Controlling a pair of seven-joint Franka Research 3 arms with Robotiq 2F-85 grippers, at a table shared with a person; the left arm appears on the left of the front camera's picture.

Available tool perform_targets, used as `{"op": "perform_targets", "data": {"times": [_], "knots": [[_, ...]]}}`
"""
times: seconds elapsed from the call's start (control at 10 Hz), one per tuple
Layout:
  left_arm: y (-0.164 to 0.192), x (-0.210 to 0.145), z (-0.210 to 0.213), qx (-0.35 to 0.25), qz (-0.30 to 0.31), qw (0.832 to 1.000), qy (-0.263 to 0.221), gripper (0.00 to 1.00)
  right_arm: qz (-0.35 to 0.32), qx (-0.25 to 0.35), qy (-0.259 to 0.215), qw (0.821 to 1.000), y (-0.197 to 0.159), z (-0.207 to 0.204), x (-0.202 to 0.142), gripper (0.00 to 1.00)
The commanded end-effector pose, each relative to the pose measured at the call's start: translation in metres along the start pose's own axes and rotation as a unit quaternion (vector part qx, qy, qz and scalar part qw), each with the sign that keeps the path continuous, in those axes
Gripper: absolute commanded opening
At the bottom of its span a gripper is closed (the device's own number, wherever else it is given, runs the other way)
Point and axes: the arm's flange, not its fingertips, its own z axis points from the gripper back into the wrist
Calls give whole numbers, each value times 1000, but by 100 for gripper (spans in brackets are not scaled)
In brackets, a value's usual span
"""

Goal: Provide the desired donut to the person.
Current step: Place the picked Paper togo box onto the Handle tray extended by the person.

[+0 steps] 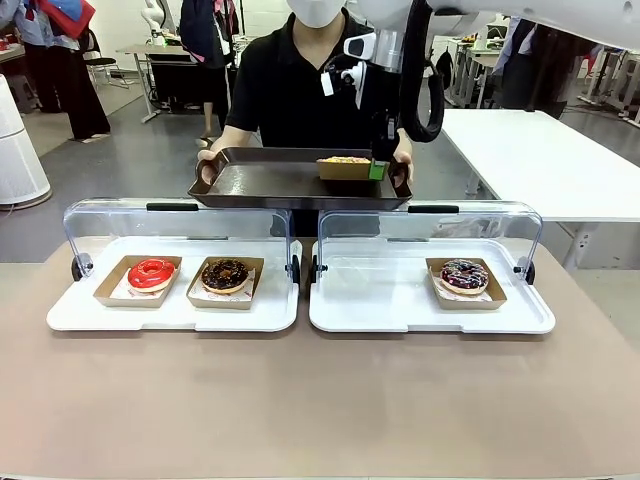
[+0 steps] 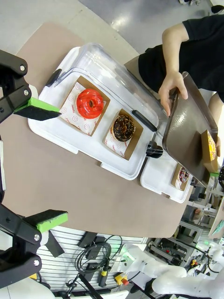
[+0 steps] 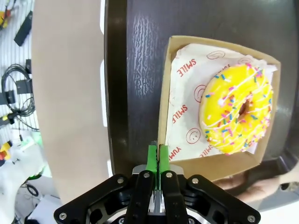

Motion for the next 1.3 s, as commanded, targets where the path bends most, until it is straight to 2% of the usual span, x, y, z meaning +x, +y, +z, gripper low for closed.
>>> {"op": "perform_targets", "data": {"times": [0.0, 0.3, 0.4, 0.5, 0.6, 0.7, 0.9, 1.0, 1.2], "knots": [[-1, 0, 0, -1, -1, 1000, -7, 100, 3, 19, -5, 1000, -1, -11, -10, 2], [-1, 0, 0, -1, -1, 1000, -7, 100, 2, 26, 0, 1000, -2, -19, -16, 2], [-1, 0, 0, -1, -1, 1000, -7, 100, 3, 28, -6, 1000, -2, -19, -15, 27], [-1, 0, 0, -1, -1, 1000, -7, 100, 2, 27, -8, 1000, -2, -18, -14, 61], [-1, 0, 0, -1, -1, 1000, -7, 100, 2, 28, -9, 1000, -3, -18, -14, 87], [-1, 0, 0, -1, -1, 1000, -7, 100, 3, 30, -10, 999, -2, -18, -14, 100], [-1, 0, 0, -1, -1, 1000, -7, 100, 1, 30, -11, 999, -2, -16, -14, 100], [-1, 0, 0, -1, -1, 1000, -7, 100, 1, 31, -10, 999, -2, -16, -13, 96], [-1, 0, 0, -1, -1, 1000, -7, 100, 1, 32, -9, 999, -1, -15, -13, 100]]}}
